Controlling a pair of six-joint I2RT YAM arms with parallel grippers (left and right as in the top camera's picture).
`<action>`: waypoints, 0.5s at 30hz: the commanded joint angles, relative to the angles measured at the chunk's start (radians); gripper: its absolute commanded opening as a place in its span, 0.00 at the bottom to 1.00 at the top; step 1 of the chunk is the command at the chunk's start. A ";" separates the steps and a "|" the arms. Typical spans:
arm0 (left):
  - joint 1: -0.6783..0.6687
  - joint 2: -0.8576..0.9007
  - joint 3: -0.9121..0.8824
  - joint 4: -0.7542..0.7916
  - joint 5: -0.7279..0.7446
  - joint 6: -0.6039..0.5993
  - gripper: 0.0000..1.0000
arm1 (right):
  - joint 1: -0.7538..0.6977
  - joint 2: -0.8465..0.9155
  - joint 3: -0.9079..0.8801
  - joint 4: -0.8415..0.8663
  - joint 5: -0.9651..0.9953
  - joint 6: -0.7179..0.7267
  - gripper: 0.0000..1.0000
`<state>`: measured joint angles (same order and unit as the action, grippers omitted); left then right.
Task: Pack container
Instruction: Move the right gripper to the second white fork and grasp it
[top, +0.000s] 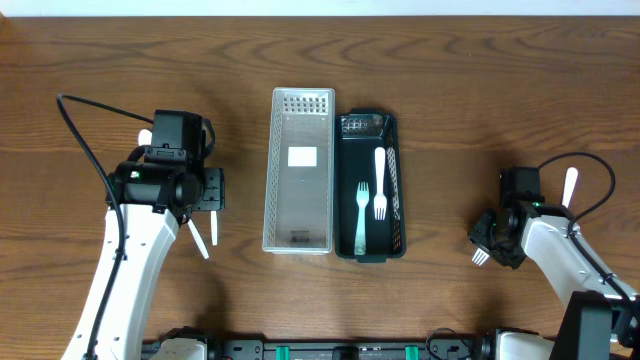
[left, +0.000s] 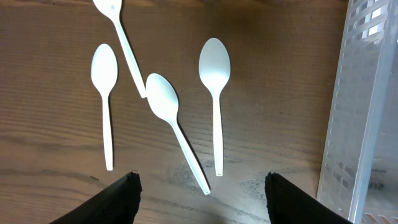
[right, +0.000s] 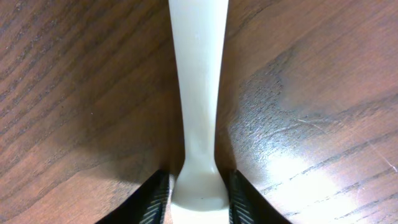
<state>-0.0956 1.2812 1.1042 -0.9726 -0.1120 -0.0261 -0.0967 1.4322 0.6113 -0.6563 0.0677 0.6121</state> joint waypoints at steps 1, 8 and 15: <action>0.002 0.006 0.013 -0.003 -0.009 0.002 0.66 | -0.010 0.034 -0.049 -0.003 0.040 -0.007 0.31; 0.002 0.006 0.013 -0.007 -0.009 0.002 0.66 | -0.010 0.034 -0.049 0.017 0.039 -0.007 0.23; 0.002 0.006 0.013 -0.014 -0.009 0.002 0.66 | -0.010 0.034 -0.049 0.028 0.040 -0.007 0.14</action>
<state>-0.0952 1.2812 1.1042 -0.9779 -0.1120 -0.0261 -0.0967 1.4307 0.6086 -0.6369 0.0788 0.6086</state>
